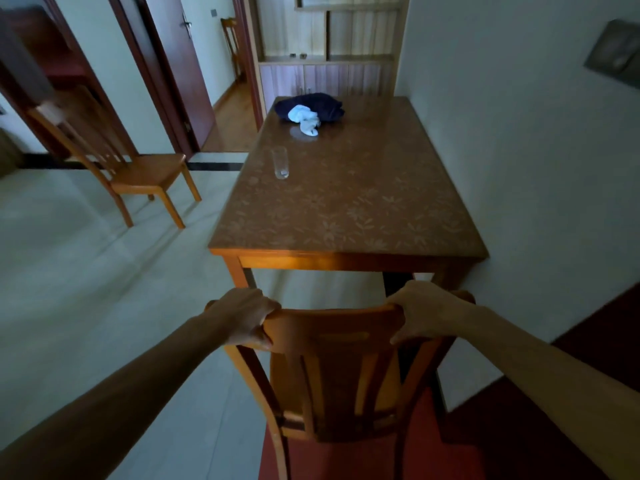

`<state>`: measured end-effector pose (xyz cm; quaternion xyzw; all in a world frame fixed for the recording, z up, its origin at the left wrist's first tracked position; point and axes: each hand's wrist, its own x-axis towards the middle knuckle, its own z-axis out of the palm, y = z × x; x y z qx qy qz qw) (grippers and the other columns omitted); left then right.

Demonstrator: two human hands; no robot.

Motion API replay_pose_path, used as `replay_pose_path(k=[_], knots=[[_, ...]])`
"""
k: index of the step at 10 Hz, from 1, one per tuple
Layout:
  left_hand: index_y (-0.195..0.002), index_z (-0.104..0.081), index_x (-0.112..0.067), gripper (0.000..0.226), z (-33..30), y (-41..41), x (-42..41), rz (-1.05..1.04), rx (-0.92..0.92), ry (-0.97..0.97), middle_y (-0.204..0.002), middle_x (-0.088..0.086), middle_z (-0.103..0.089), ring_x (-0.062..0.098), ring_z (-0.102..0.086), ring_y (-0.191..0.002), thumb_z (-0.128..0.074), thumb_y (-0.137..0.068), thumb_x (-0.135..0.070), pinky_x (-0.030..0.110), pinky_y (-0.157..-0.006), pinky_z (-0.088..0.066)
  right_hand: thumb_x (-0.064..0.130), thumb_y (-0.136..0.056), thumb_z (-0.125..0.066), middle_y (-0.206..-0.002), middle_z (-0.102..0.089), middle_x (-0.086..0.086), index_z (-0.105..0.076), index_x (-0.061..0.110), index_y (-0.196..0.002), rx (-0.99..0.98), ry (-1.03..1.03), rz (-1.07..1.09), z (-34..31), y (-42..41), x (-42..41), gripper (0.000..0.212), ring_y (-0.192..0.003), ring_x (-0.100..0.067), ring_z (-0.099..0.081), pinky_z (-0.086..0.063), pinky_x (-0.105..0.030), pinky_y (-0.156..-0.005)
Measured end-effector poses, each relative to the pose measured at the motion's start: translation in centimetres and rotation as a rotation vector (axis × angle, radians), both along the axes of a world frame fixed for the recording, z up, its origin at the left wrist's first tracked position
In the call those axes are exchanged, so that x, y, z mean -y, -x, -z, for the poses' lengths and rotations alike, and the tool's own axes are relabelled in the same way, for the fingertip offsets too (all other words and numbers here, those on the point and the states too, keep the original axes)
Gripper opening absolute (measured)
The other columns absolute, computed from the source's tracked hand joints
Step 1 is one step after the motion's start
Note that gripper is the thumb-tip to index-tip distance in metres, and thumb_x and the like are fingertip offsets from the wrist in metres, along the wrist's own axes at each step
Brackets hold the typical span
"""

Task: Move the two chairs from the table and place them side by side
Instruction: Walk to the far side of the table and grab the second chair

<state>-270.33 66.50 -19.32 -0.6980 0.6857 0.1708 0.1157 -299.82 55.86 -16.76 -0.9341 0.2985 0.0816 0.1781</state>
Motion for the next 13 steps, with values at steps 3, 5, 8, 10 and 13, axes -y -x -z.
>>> replay_pose_path(k=[3,5,8,10,13], knots=[[-0.092,-0.061,-0.021,0.035,0.5,2.9,-15.0,0.294,0.063,0.147,-0.081,0.003,-0.068,0.022,-0.063,-0.076,-0.071,-0.070,-0.046,0.028,-0.059,-0.038,0.049,-0.071,-0.072,-0.080,-0.061,0.008,-0.065,0.023,-0.093,-0.103,0.047,0.035,2.6,2.3,-15.3,0.034,-0.079,-0.010,-0.055,-0.039,-0.020,-0.066],[-0.100,-0.062,-0.020,0.031,2.5,5.4,-20.1,0.339,0.080,0.148,-0.086,0.001,-0.068,0.012,-0.055,-0.067,-0.071,-0.077,-0.038,0.025,-0.062,-0.041,0.046,-0.074,-0.070,-0.067,-0.042,0.020,-0.054,0.030,-0.078,-0.118,-0.022,0.141,4.0,5.2,-23.2,0.024,-0.076,-0.006,-0.044,-0.030,-0.023,-0.066],[-0.099,-0.061,-0.017,0.020,5.0,9.2,-28.5,0.302,0.035,0.130,-0.083,-0.001,-0.066,0.006,-0.050,-0.064,-0.064,-0.086,-0.032,0.019,-0.062,-0.038,0.042,-0.082,-0.064,-0.101,-0.066,0.000,-0.063,0.021,-0.104,-0.147,-0.009,0.156,5.2,8.4,-31.6,0.030,-0.098,-0.015,-0.057,-0.043,-0.030,-0.087],[-0.092,-0.058,-0.018,0.021,7.1,11.8,-35.7,0.244,0.085,0.092,-0.074,-0.003,-0.059,0.014,-0.056,-0.066,-0.056,-0.088,-0.038,0.026,-0.061,-0.039,0.037,-0.085,-0.060,-0.102,-0.069,0.002,-0.065,0.020,-0.099,-0.085,0.010,0.106,8.3,11.1,-38.1,0.023,-0.095,-0.015,-0.061,-0.045,-0.031,-0.088],[-0.094,-0.057,-0.020,0.013,10.3,14.0,-43.4,0.224,0.070,0.082,-0.089,0.001,-0.070,0.019,-0.065,-0.079,-0.051,-0.091,-0.030,0.027,-0.064,-0.038,0.039,-0.087,-0.055,-0.109,-0.065,0.004,-0.061,0.021,-0.104,-0.078,0.091,0.096,13.1,13.9,-44.8,0.026,-0.102,-0.016,-0.059,-0.039,-0.030,-0.085]])
